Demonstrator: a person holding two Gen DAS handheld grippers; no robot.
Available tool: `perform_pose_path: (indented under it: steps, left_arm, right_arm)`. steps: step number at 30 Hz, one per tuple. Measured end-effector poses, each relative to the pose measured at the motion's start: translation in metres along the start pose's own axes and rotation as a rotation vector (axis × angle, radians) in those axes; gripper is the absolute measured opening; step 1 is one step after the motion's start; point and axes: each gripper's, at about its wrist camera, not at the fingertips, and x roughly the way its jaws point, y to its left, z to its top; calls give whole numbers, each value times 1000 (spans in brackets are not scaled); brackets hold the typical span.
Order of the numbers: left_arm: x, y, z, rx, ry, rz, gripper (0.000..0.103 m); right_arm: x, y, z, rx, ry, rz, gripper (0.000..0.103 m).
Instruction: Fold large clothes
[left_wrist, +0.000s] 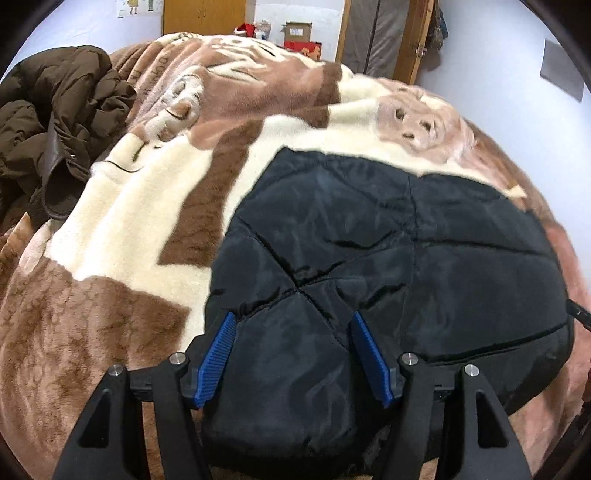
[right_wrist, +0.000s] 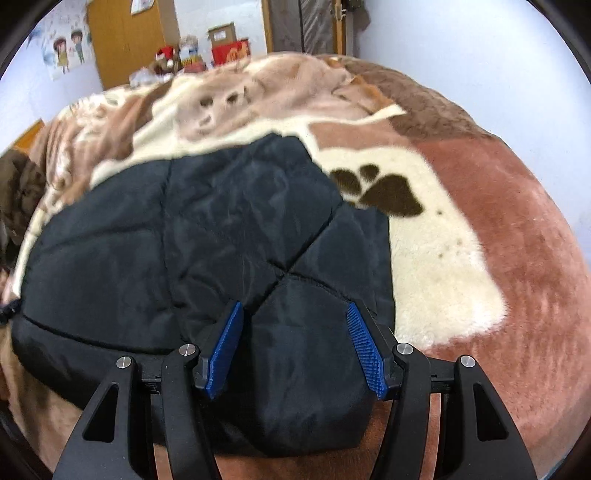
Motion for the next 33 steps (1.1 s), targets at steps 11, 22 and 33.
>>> perform_pose_path:
  steps: [11, 22, 33]
  left_arm:
    - [18, -6, 54, 18, -43, -24, 67]
    - [90, -34, 78, 54, 9, -47, 69]
    - [62, -29, 93, 74, -39, -63, 68]
  right_arm:
    - [14, 8, 35, -30, -43, 22, 51]
    - [82, -24, 41, 53, 67, -5, 50]
    - [29, -12, 65, 33, -37, 10, 50]
